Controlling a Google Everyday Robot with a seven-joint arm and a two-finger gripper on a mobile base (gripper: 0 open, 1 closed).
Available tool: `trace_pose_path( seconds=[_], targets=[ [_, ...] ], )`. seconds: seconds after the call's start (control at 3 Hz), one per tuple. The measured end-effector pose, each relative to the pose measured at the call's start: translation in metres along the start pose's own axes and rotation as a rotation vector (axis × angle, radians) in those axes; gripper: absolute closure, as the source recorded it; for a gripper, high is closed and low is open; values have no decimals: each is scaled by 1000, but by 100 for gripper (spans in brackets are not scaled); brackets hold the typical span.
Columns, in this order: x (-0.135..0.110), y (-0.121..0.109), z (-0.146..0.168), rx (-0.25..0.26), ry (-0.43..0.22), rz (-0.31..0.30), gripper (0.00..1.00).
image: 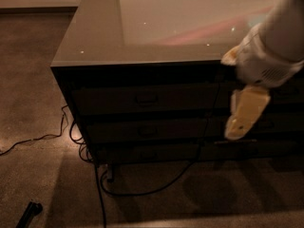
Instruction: Open top drawer
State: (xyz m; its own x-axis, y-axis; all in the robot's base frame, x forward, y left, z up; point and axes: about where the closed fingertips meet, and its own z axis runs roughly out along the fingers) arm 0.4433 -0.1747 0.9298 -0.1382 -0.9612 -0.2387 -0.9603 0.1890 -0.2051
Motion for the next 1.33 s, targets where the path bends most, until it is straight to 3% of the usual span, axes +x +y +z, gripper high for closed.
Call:
trace_pose_path(
  seconds=[0.33, 1.0, 1.33],
  targets=[
    [-27, 26, 78, -123, 2, -62, 0],
    [-37, 24, 92, -93, -42, -79, 0],
    [-67, 2, 113, -71, -92, -140, 0]
  ],
)
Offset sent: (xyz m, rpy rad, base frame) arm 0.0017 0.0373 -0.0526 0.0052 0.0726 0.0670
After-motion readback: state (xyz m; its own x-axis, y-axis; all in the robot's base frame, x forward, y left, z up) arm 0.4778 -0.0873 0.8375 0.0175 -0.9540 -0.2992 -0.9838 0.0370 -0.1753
